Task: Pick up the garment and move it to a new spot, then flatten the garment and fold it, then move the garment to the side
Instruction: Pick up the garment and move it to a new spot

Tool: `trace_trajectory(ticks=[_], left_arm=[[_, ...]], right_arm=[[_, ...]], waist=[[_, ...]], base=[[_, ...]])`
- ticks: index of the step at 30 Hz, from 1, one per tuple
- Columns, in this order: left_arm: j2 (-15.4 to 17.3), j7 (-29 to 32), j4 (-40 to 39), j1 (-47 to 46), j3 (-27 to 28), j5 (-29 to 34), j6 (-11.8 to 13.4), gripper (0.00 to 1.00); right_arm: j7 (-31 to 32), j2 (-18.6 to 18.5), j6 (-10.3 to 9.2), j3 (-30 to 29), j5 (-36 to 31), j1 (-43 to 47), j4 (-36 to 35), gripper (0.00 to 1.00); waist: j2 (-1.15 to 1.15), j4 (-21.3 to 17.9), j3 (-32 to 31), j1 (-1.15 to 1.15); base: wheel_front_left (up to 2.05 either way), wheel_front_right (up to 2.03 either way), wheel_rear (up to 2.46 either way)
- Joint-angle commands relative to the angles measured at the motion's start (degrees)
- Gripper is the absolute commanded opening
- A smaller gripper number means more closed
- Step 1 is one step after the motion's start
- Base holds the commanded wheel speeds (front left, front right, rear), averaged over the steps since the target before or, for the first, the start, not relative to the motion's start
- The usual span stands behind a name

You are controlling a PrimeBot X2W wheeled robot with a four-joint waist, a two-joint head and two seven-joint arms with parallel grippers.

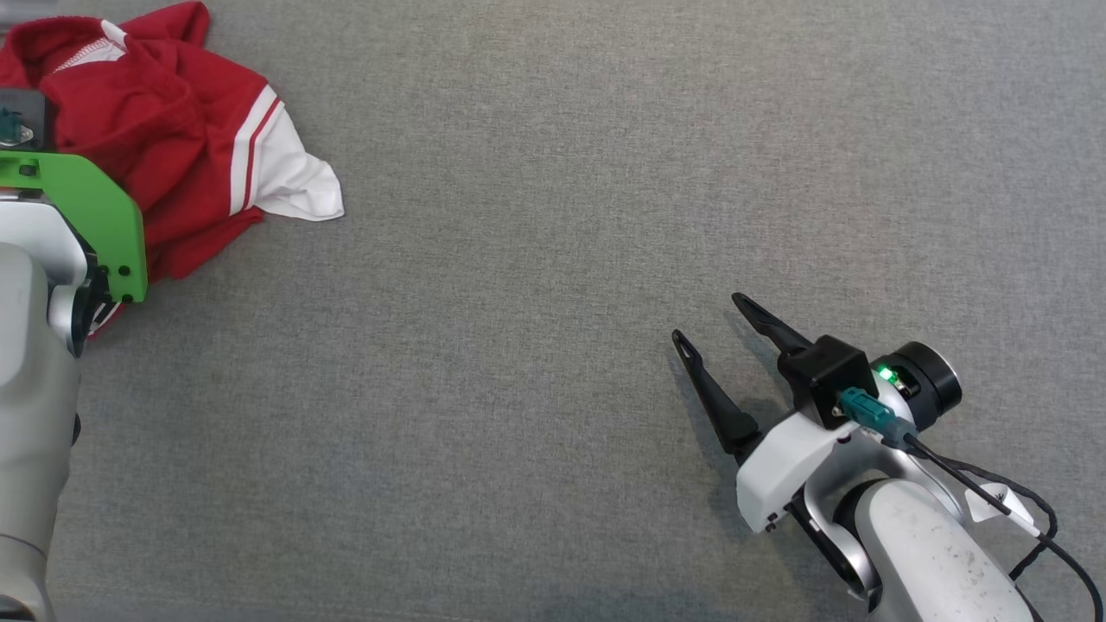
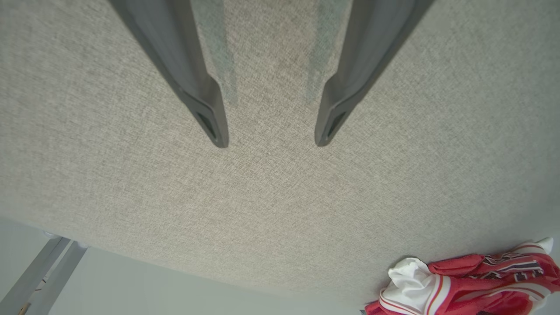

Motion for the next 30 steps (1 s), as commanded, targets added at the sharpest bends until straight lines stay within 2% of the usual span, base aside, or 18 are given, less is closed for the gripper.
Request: trace_trajectory(ticks=[1, 2, 3, 5, 16, 19, 30], left_arm=[[0.46, -0.35, 0.80, -1.05, -0.12, 0.29, 0.68, 1.00], [0.48, -0.57, 1.19, -1.20, -0.15, 0.30, 0.80, 0.85], [0.56, -0.92, 1.62, -1.32, -0.03, 0.06, 0.90, 0.45], [0.61, -2.14, 2.07, -1.74, 0.01, -0.01, 1.14, 0.00], [-1.99, -9.46, 2.61, -2.74, -0.70, -0.43, 1.59, 0.00], [-2.65, -11.15, 1.28, -3.80, -1.49, 0.02, 0.78, 0.00], [-6.81, -11.67, -6.35, -7.75, -4.72, 1.19, -0.05, 0.00]], right_arm=[[0.14, -0.15, -0.04, 0.14, 0.22, 0.41, -0.33, 1.00], [0.20, -0.13, -0.04, 0.21, 0.23, 0.44, -0.37, 1.00], [0.21, -0.14, -0.04, 0.18, 0.22, 0.48, -0.39, 1.00], [0.08, -0.25, -0.04, 0.05, 0.27, 0.62, -0.26, 1.00], [-1.97, 1.39, -0.04, -1.51, 1.08, 2.39, 2.36, 1.00], [-2.86, 2.34, -0.04, -2.13, 1.54, 3.20, 3.48, 1.00], [-4.73, 4.05, -0.04, -5.02, 1.97, 6.39, 5.75, 1.00]], waist=[[0.00, -0.77, 0.50, 0.00], [0.00, -0.89, 0.50, 0.00], [0.00, -0.98, 0.47, 0.00], [0.00, -0.99, 0.32, 0.00], [0.00, -0.56, -5.46, 0.00], [0.00, -0.96, -8.55, 0.00], [0.00, -3.21, -15.25, 0.00]], base=[[0.00, 0.00, 0.00], [0.00, 0.00, 0.00], [0.00, 0.00, 0.00], [0.00, 0.00, 0.00], [0.00, 0.00, 0.00], [0.00, 0.00, 0.00], [0.00, 0.00, 0.00]])
